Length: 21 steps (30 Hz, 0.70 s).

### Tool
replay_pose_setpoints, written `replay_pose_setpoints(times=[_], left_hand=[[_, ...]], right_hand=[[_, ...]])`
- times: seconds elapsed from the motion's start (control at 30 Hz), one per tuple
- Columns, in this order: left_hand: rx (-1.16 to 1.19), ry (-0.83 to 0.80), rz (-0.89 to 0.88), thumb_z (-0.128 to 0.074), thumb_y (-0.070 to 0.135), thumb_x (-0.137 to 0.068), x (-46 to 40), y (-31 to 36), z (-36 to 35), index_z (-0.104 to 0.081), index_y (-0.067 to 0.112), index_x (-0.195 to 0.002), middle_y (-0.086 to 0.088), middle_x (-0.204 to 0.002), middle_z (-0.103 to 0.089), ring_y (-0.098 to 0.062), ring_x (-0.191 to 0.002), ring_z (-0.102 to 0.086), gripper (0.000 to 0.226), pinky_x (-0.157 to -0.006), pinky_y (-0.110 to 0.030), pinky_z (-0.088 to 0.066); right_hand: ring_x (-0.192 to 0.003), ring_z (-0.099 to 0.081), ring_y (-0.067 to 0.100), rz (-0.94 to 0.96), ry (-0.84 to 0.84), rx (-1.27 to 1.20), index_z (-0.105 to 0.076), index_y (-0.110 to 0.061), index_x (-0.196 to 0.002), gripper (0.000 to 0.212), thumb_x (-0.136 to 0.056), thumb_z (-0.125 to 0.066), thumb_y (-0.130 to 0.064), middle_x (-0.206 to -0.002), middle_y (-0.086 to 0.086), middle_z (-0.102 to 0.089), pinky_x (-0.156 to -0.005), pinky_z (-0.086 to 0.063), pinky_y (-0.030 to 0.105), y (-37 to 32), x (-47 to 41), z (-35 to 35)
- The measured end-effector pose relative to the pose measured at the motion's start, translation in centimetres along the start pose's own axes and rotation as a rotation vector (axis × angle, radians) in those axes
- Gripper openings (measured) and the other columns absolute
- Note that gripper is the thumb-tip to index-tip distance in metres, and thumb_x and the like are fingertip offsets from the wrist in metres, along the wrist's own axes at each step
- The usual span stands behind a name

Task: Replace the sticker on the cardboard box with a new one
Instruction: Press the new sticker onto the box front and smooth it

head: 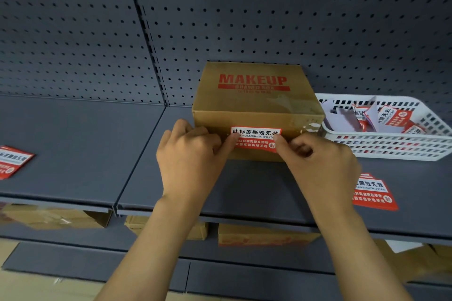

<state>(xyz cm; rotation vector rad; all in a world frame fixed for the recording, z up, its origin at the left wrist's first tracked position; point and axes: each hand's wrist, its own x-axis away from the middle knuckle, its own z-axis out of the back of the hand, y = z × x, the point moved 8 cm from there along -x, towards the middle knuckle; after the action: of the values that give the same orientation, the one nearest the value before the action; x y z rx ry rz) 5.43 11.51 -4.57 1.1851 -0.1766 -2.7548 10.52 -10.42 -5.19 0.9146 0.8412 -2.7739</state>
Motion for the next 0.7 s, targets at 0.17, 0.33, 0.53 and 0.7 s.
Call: replay_pose_setpoints(times=[0.17,0.33,0.53,0.7], left_hand=[[0.193,0.155,-0.004,-0.072,0.043,-0.087,-0.1,0.5,1.9,-0.06,0.014,-0.063,-0.004,-0.071,-0.058,-0.025,-0.076,-0.045,0.039,-0.061,-0.038,-0.042],[0.189,-0.007,-0.01,-0.07,0.059,-0.084,-1.3,1.0,0.6,-0.061,0.013,-0.121,-0.014,-0.122,-0.054,-0.034,-0.12,-0.049,0.06,-0.096,-0.041,-0.043],[0.198,-0.082,-0.063,-0.071,0.052,-0.086,-2.1,-0.3,-0.2,-0.063,0.019,-0.125,-0.005,-0.128,-0.06,-0.034,-0.134,-0.046,0.052,-0.105,-0.044,-0.043],[0.307,-0.113,-0.018,-0.08,0.046,-0.077,-3.0,-1.1,-0.4,-0.067,0.025,-0.118,-0.001,-0.117,-0.059,-0.026,-0.116,-0.05,0.048,-0.096,-0.037,-0.047]], right_hand=[[-0.053,-0.064,0.026,0.01,-0.017,0.008,-0.07,-0.021,-0.059,0.058,-0.079,-0.058,-0.074,-0.051,-0.001,-0.066,-0.053,-0.051,0.036,0.2,0.3,0.4],[-0.042,-0.054,0.023,0.122,-0.03,-0.014,-0.06,-0.016,-0.049,0.068,-0.079,-0.057,-0.077,-0.041,0.0,-0.055,-0.045,-0.042,0.03,-3.9,0.3,-1.0],[-0.046,-0.059,0.028,0.138,0.036,0.078,-0.068,-0.021,-0.054,0.055,-0.078,-0.065,-0.069,-0.044,0.0,-0.06,-0.051,-0.029,0.024,-4.2,-0.7,-0.9],[-0.046,-0.058,0.033,0.105,0.057,0.097,-0.07,-0.018,-0.058,0.062,-0.076,-0.06,-0.077,-0.045,0.005,-0.061,-0.048,-0.04,0.029,-2.1,-1.4,0.1]])
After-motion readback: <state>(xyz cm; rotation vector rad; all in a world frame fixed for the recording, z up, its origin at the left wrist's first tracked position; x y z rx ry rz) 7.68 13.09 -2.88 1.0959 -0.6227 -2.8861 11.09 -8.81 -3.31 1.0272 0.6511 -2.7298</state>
